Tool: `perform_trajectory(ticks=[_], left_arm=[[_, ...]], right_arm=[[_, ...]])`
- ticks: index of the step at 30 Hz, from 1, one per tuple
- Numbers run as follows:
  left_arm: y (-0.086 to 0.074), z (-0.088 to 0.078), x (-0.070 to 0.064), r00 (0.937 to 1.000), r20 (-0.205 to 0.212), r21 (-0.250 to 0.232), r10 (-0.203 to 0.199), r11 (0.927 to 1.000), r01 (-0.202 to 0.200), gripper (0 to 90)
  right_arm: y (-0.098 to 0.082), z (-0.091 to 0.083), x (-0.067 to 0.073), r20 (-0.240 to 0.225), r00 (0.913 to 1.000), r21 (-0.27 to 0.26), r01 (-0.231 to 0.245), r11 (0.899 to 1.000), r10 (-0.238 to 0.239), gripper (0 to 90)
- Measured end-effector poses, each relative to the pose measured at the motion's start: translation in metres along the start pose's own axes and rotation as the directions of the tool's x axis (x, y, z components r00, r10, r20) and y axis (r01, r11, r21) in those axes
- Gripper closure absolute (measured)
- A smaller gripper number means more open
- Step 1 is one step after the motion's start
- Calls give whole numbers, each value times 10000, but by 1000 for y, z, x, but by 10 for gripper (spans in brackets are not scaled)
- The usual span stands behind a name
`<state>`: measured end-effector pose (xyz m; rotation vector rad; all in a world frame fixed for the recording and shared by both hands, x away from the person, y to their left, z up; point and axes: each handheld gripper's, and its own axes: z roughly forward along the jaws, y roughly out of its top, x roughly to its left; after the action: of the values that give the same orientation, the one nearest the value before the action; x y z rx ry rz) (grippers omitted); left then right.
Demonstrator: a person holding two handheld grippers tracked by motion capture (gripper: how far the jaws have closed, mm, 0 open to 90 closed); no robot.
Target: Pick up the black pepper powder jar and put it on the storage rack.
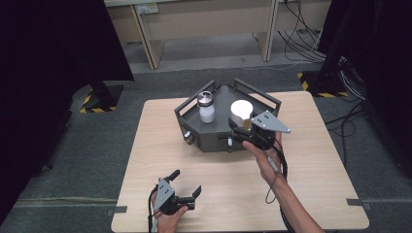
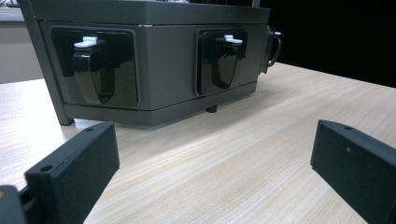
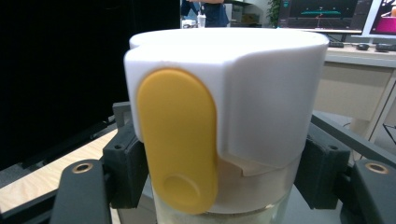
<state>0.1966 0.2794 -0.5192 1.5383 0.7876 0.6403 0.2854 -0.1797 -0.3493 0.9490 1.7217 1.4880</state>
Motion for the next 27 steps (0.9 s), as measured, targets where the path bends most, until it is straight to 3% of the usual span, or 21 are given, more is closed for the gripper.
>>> perform_trajectory(ticks=[27], left_arm=[[0,0,1,10000,-14,18,39,10000,-39,5]], right_arm=[[12,49,-8,811,9967,246,-48,9997,28,304]])
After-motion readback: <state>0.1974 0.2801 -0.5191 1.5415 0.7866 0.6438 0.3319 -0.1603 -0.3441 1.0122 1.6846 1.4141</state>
